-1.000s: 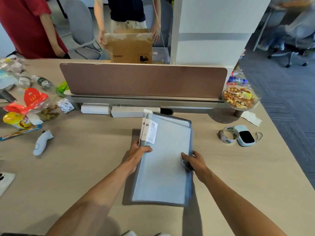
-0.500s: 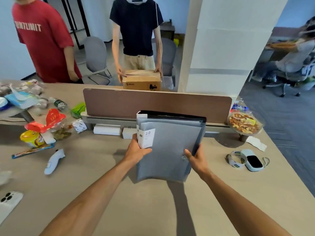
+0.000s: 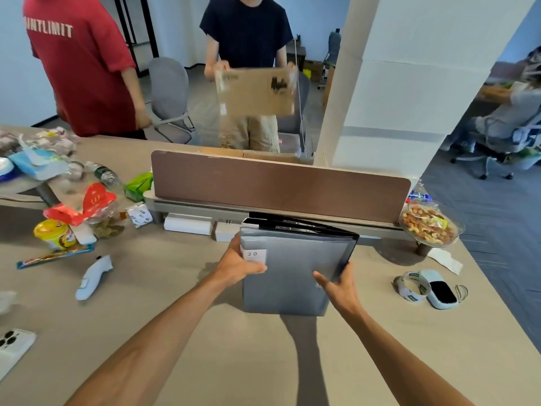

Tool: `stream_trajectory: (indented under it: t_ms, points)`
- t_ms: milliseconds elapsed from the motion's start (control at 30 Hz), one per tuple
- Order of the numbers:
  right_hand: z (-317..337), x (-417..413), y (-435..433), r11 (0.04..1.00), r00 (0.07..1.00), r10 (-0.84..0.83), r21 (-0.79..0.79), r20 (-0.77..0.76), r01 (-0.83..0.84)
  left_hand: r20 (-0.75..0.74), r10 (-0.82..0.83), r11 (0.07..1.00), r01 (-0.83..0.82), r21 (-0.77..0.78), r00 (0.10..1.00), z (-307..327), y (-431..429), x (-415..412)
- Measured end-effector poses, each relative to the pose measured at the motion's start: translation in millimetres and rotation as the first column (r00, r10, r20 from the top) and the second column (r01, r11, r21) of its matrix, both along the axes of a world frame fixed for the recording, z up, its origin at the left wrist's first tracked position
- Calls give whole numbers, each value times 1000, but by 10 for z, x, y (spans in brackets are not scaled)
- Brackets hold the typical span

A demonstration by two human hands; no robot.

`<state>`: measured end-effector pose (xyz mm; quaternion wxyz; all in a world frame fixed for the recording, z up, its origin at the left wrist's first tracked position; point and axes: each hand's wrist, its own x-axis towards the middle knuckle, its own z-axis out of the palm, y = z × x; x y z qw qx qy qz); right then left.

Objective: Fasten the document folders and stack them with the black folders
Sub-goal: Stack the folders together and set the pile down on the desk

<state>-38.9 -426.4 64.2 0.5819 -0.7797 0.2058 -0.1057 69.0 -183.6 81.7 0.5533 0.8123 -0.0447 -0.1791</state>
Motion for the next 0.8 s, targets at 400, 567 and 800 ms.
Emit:
stream_trajectory:
  t_ms: [400,567,800]
  points:
    - [-175,-3,138,984,991,-120,-137,-67,110,90,42,999,-40,-31,995,-207,3,-79]
    - [-220,-29,170,987,985,-115,-129,-129,98,63,-5,1000,4,15,998,-445,11,-161]
    - [-282,-97,116,969,972,-198,-173,-127,175,96,19,992,-31,124,995,-502,-145,-72]
